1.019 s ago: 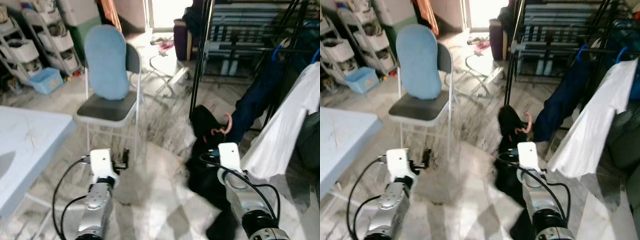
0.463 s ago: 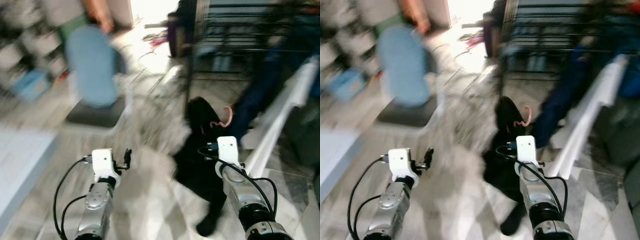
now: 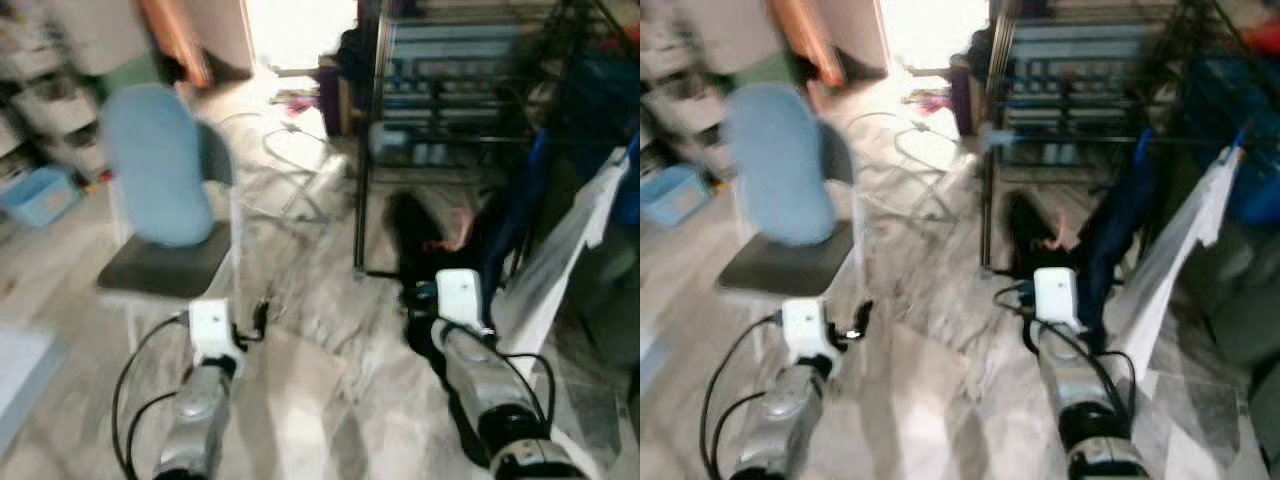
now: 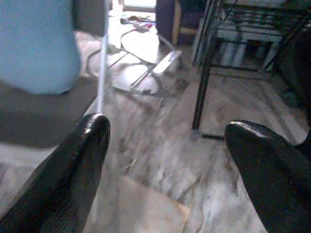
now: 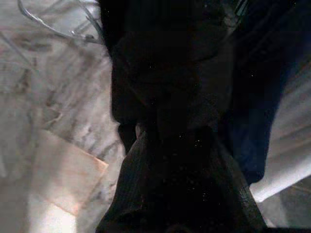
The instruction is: Hang hanger
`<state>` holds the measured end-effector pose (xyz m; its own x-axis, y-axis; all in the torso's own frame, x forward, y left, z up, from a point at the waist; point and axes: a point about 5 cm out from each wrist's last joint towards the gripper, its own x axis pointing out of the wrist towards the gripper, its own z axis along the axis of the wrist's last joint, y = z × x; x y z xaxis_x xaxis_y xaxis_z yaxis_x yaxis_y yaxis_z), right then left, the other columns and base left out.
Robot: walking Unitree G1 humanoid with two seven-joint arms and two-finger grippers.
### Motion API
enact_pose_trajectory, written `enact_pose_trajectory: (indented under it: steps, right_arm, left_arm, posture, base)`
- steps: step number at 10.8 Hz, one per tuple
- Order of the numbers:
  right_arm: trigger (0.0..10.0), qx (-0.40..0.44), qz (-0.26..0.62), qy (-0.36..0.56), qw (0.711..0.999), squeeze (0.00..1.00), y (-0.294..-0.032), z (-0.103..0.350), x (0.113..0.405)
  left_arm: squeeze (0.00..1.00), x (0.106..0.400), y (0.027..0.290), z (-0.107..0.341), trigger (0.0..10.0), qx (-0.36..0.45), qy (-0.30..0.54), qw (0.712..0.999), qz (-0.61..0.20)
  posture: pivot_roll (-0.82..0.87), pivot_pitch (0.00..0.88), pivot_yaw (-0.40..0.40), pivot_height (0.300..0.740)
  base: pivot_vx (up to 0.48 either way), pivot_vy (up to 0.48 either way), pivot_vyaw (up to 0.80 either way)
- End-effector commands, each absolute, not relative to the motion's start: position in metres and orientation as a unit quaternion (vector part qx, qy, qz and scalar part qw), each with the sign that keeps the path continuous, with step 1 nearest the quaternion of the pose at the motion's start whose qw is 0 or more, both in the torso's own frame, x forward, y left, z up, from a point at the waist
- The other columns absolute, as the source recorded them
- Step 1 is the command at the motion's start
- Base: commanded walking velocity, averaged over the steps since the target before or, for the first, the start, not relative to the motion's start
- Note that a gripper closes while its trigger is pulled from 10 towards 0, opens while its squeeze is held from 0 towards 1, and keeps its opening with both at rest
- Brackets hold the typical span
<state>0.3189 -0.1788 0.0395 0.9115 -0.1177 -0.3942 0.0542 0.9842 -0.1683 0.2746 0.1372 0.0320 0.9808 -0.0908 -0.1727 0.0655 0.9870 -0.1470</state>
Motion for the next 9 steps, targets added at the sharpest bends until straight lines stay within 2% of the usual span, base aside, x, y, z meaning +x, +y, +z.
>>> enact_pose_trajectory:
  steps: [1, 3, 7, 8, 9]
  right_arm:
    - [10.0, -0.086, -0.044, 0.17, 0.981, 0.0, -0.183, 0.054, 0.327]
    - [10.0, -0.09, -0.043, 0.152, 0.983, 0.0, -0.187, 0.067, 0.338]
    - [10.0, -0.097, -0.005, 0.141, 0.985, 0.0, -0.177, 0.083, 0.353]
    - [10.0, -0.108, 0.011, 0.139, 0.984, 0.0, -0.172, 0.083, 0.355]
    - [10.0, -0.103, 0.017, 0.146, 0.984, 0.0, -0.169, 0.081, 0.355]
  left_arm:
    - [0.0, 0.276, 0.133, 0.034, 10.0, -0.073, 0.087, 0.992, -0.045]
    - [0.0, 0.276, 0.133, 0.034, 10.0, -0.074, 0.089, 0.992, -0.046]
    - [0.0, 0.276, 0.129, 0.034, 10.0, -0.075, 0.091, 0.991, -0.056]
    - [0.0, 0.276, 0.128, 0.034, 10.0, -0.085, 0.097, 0.99, -0.053]
    - [0.0, 0.275, 0.119, 0.037, 10.0, -0.076, 0.095, 0.989, -0.083]
  posture:
    - [-0.1, 0.0, 0.068, 0.74]
    - [-0.1, 0.0, 0.073, 0.74]
    - [-0.1, 0.0, 0.077, 0.74]
    - [-0.1, 0.0, 0.076, 0.74]
    - [-0.1, 0.0, 0.076, 0.74]
  base:
    - [0.469, 0.0, 0.0]
    - [0.467, 0.0, 0.0]
    - [0.458, 0.0, 0.0]
    - [0.0, 0.0, 0.0]
    - [0.0, 0.0, 0.0]
